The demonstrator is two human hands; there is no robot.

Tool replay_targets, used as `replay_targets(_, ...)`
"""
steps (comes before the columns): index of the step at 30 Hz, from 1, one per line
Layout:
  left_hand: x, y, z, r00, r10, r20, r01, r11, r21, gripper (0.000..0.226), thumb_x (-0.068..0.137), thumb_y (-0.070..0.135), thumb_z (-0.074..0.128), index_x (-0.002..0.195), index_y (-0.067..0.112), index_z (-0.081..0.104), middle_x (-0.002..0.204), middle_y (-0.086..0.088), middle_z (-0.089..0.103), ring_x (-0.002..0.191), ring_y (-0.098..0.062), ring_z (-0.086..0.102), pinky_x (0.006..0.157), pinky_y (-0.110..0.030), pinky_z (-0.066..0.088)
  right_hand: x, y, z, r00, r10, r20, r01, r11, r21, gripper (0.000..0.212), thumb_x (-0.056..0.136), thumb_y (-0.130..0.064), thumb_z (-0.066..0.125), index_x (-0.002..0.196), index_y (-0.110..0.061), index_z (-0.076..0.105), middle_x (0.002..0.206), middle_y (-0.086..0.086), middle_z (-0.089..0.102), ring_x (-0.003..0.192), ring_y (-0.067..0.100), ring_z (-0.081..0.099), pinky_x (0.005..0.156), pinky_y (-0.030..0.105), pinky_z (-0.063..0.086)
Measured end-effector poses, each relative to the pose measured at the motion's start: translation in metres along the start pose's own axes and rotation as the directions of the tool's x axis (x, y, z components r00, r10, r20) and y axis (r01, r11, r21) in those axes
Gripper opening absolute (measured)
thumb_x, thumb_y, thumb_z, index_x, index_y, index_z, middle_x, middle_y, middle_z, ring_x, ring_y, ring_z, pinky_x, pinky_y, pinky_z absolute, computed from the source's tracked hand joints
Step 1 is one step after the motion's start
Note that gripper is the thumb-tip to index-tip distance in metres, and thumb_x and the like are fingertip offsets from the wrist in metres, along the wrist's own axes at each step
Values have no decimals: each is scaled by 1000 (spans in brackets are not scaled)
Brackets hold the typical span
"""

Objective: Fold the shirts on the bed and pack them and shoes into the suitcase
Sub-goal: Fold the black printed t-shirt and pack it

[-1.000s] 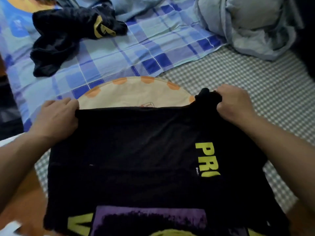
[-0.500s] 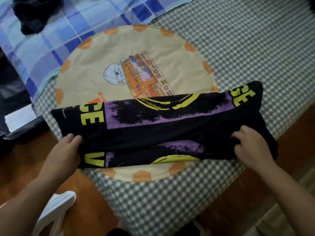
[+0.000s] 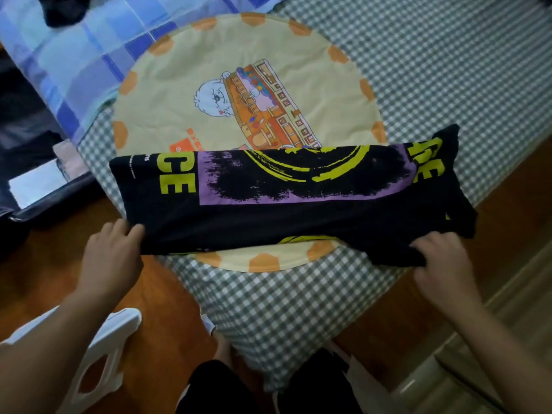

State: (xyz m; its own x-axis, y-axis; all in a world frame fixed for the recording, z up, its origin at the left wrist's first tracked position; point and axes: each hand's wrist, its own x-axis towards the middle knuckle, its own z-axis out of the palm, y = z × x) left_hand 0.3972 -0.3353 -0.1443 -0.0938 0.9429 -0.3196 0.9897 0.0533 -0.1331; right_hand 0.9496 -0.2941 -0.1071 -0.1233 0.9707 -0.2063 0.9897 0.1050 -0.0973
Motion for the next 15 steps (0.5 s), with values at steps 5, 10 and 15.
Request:
replay_targets(5,-7,56,-15,988,-152,16,153,985,-86,42,72,11,73,107,1,53,111,-27,49,100,-45,45,81,-55,37,-22,11,34,964,47,263,-35,998,-49,51,60,5,78,105,-14,66,96,2,59,93,31,55,83,47,47)
replay_targets(10,-2,205,-49,854,452,-257,-517,789,-332,38,83,20,67,120,15,59,118,-8,55,108,-32,52,85,-44,46,-37,5,2,936,-165,310,106,975,197,37,84,-23,51,116,-20,69,101,-10,68,99,9,61,98,29,42)
replay_targets(15,22,309,-60,645,747,-158,-762,617,-194,88,64,20,84,145,22,48,144,-12,49,134,-38,45,107,-51,43,30,43,-9,921,362,145,-390,847,362,22,101,-22,54,120,-16,64,110,-2,64,95,11,58,78,28,43)
